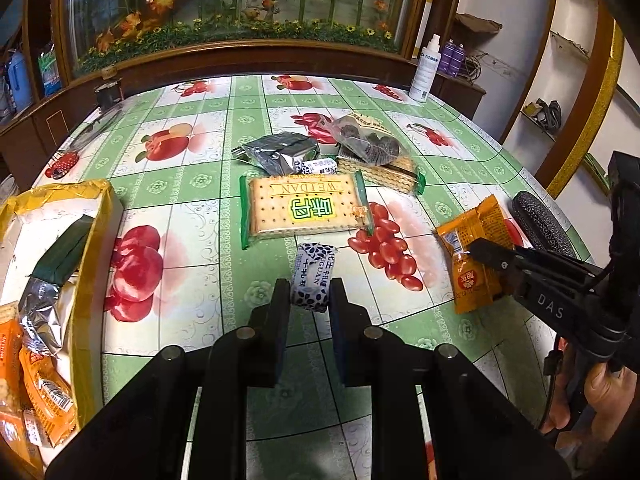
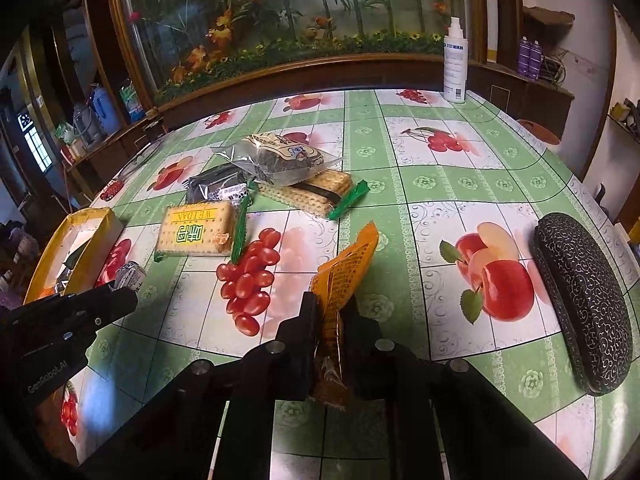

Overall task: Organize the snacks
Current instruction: 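Carry the white-black packet and orange chip bag over the yellow tray with both tools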

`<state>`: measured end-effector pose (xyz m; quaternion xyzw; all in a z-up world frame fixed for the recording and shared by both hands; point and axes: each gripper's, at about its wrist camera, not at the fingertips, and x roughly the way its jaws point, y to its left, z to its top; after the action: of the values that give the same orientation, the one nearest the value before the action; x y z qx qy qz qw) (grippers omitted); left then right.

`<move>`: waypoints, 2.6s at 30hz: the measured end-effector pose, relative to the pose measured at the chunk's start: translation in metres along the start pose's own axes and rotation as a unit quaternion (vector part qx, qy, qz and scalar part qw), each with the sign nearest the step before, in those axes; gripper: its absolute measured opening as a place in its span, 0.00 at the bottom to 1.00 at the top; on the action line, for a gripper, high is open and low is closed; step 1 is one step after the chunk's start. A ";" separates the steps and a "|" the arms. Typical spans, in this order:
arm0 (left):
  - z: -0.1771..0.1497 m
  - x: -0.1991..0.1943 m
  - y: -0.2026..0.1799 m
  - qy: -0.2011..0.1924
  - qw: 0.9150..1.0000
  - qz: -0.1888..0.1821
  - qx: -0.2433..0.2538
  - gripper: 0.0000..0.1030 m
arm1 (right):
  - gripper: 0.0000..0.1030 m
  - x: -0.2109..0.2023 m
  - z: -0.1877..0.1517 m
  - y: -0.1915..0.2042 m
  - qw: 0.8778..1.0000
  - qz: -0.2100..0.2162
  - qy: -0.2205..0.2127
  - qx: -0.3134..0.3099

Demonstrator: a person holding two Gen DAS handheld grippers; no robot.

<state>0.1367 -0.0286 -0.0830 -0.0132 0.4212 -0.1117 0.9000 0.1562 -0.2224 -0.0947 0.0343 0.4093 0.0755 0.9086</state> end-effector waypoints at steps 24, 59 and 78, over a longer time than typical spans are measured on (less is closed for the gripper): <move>-0.021 -0.080 0.035 -0.056 0.992 0.111 -0.029 0.16 | 0.10 -0.059 -0.004 0.084 0.996 0.059 -0.040 -0.059; -0.064 -0.153 0.131 -0.095 0.971 0.188 -0.117 0.16 | 0.10 -0.082 -0.009 0.231 0.974 0.142 -0.065 -0.164; -0.072 -0.117 0.177 -0.053 0.968 0.195 -0.149 0.16 | 0.10 0.009 0.009 0.317 0.963 0.190 -0.017 -0.190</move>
<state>0.0424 0.1735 -0.0618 -0.0705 0.3796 0.1305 0.9132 0.1341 0.0920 -0.0559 -0.0608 0.3583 0.3223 0.8741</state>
